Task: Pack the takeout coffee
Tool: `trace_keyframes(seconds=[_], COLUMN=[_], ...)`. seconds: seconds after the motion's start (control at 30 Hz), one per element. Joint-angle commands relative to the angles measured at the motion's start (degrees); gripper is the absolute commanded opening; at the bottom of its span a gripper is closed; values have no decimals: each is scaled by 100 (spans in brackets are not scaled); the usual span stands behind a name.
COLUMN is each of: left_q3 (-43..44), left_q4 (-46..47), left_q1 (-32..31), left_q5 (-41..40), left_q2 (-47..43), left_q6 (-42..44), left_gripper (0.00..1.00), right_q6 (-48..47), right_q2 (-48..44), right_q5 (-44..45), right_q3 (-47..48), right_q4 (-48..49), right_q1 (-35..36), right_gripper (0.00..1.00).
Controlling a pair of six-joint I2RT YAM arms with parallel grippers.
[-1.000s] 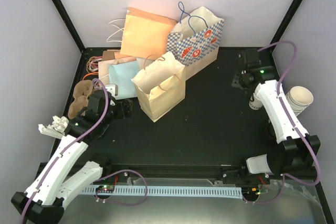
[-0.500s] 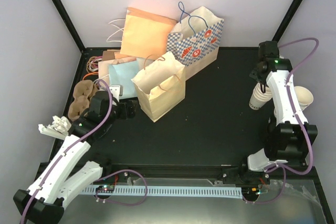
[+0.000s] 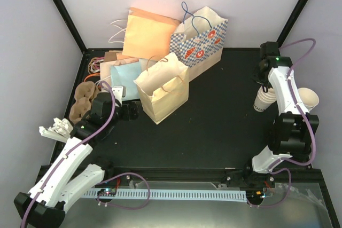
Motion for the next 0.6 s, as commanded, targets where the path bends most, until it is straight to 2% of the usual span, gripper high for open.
trace_keyframes(seconds=[0.0, 0.17, 0.57], left_q3=[-38, -40, -21], left_q4=[179, 181, 171], left_q1=[28, 23, 28], left_q5=[95, 98, 93], left_q2=[-7, 6, 22], left_q6=[70, 79, 109], left_gripper=[96, 96, 96], right_q6=[7, 28, 20], right_q2=[50, 100, 107], right_q5=[224, 234, 229], right_q3=[130, 129, 8], right_q4=[-2, 3, 44], right_q1=[-24, -28, -23], right_gripper=[28, 17, 17])
